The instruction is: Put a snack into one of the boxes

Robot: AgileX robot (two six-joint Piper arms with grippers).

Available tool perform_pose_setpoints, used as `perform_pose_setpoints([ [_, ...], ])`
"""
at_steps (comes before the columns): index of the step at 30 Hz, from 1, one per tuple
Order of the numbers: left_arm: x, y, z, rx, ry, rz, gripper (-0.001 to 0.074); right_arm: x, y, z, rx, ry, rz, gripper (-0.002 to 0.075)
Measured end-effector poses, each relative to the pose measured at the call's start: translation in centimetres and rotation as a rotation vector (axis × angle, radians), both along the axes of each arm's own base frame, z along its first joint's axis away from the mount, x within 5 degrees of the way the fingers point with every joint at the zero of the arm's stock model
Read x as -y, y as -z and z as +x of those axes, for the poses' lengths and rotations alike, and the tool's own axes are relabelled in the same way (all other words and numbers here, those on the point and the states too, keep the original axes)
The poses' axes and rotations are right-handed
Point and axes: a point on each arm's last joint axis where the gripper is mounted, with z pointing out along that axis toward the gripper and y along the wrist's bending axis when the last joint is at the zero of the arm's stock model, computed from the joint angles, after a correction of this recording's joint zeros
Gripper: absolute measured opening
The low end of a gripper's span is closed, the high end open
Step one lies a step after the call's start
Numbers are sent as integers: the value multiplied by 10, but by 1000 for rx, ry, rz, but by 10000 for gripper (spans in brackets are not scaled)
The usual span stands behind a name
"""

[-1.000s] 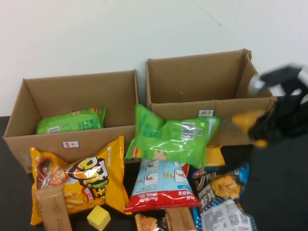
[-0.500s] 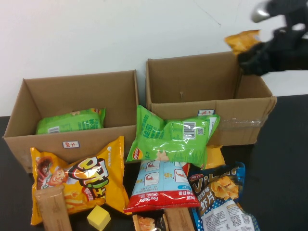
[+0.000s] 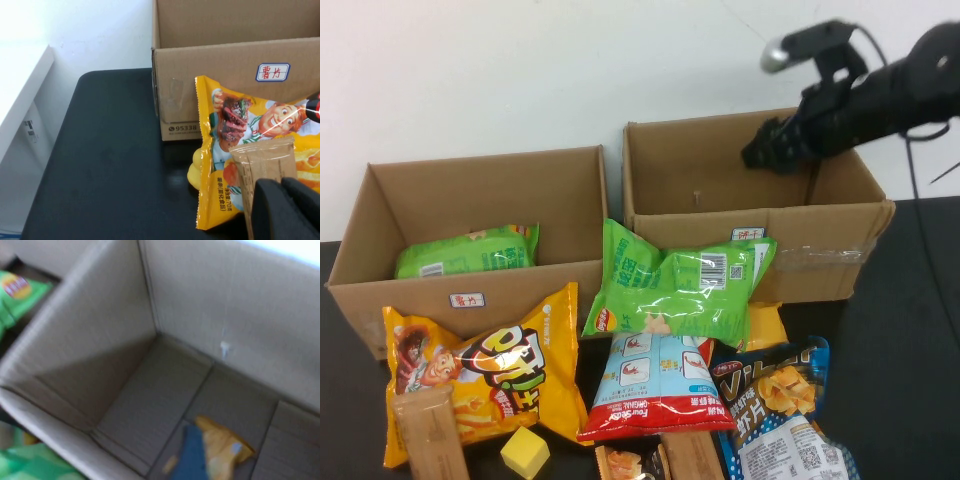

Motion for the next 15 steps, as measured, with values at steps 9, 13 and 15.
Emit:
perform_pose_setpoints([
  [9,0,0,0,0,0,0,-2,28,-83,-52,97,14,41,42],
  [13,0,0,0,0,0,0,-2,35,-98,-101,192,8,38,8],
  [15,0,0,0,0,0,0,-2,34,-97,-126,231,-23,24,5],
])
